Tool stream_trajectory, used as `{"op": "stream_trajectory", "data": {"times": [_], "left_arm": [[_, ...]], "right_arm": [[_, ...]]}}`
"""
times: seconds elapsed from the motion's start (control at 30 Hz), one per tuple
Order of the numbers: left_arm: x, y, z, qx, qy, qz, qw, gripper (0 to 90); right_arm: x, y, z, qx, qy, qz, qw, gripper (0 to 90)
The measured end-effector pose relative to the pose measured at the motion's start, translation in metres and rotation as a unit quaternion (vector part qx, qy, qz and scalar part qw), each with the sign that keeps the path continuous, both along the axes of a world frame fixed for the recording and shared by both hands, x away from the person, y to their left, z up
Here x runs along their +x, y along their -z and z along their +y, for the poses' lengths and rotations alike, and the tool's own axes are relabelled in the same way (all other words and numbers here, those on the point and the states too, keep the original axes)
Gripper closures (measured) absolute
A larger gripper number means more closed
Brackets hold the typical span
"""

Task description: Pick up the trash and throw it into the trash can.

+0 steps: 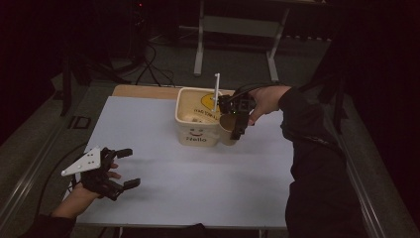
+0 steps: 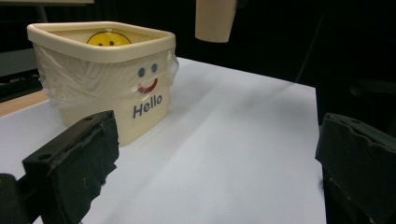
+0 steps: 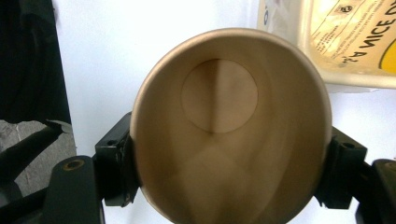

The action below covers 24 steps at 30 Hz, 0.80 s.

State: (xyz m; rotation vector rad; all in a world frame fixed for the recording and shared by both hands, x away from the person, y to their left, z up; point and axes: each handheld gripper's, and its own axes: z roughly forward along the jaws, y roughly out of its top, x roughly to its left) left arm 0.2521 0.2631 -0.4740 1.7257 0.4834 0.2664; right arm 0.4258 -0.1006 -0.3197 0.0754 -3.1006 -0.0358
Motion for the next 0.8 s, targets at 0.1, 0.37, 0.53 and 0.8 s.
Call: {"op": "stream_trajectory", "data": {"times": [0.1,0.37,0.53,0.8], "left_arm": [[0.000,0.000,0.000,0.000,0.000,0.000,1.0000,0.4],[0.000,0.001,0.001,0.002,0.003,0.002,1.0000,0.4],[0.000,0.001,0.001,0.000,0.002,0.002,1.0000,0.4],[-0.001,0.001,0.002,-0.001,0.004,0.002,1.0000,0.4]], "right_arm": [[0.001,-0.006,0.002,0.004,-0.002,0.000,1.0000,24.5],[0.007,-0.018,0.009,0.011,-0.004,-0.008,0.9999,24.5],[0.012,-0.025,0.012,0.014,0.000,-0.010,0.9998,25.4],[0.018,-0.031,0.020,0.015,-0.001,-0.016,0.9998,25.3]]}}
